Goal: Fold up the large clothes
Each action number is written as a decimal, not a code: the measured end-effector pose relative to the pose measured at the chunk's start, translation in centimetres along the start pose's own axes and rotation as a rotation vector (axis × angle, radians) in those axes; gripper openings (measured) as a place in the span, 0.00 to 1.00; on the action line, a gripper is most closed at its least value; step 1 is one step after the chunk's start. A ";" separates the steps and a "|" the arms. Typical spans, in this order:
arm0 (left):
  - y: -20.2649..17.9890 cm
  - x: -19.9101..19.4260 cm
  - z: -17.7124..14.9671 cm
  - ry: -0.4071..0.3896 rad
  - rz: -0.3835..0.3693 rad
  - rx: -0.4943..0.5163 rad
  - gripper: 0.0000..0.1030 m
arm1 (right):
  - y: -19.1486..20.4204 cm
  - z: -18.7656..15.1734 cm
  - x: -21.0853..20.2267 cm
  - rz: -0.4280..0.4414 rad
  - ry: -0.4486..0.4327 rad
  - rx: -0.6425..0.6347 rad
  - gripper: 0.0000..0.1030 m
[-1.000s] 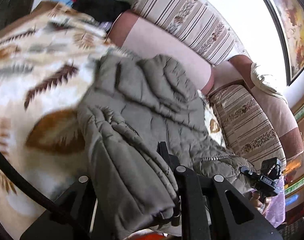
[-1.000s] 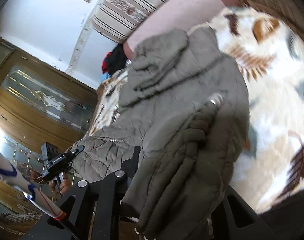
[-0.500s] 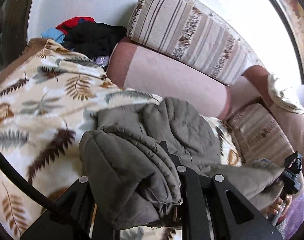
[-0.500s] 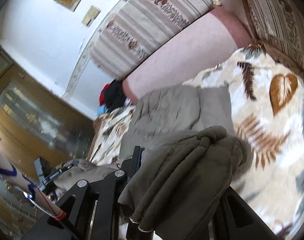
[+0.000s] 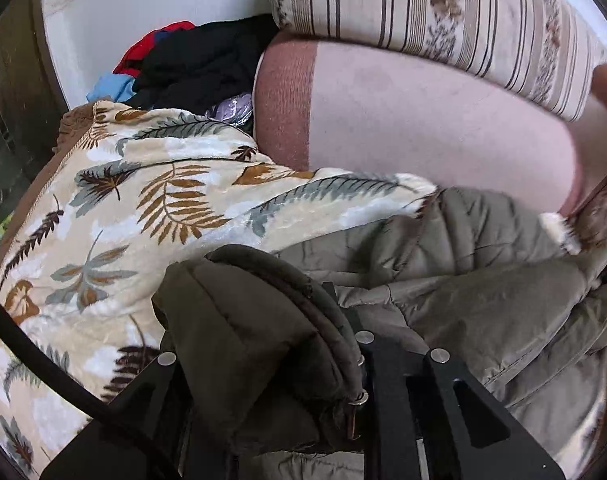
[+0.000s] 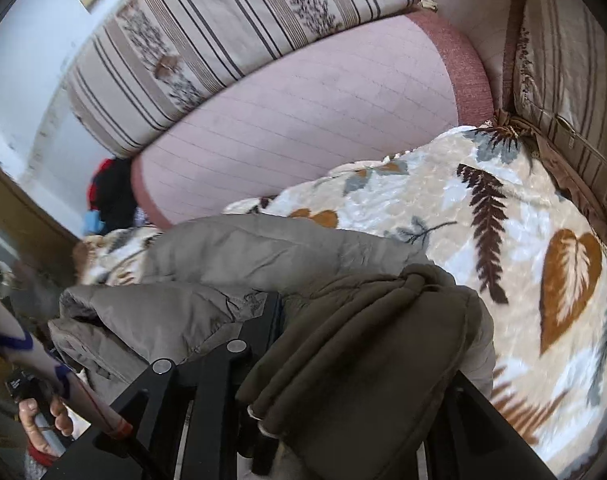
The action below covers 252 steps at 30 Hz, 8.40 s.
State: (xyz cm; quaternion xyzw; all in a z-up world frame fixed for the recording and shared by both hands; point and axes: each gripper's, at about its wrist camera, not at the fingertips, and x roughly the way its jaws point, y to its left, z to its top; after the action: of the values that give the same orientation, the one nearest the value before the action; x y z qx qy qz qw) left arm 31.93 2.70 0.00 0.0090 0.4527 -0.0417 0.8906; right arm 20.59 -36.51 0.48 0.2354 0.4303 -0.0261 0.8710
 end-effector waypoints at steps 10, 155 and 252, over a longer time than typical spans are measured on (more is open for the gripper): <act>1.8 -1.6 0.4 0.030 -0.170 -0.118 0.39 | -1.2 0.6 0.1 0.118 -0.017 0.105 0.73; -4.6 0.4 -7.7 -0.055 0.013 0.142 0.89 | 6.2 -4.9 5.7 -0.169 -0.071 -0.258 0.90; 4.7 -14.2 -17.1 -0.148 0.035 -0.024 0.83 | 14.5 -7.4 7.1 -0.181 -0.052 -0.391 0.88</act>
State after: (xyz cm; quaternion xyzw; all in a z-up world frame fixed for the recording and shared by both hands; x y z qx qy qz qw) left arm 10.21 9.23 1.28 0.0030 0.3858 -0.0214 0.9223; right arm 23.21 -19.34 -3.13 0.0218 0.4241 -0.0265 0.9050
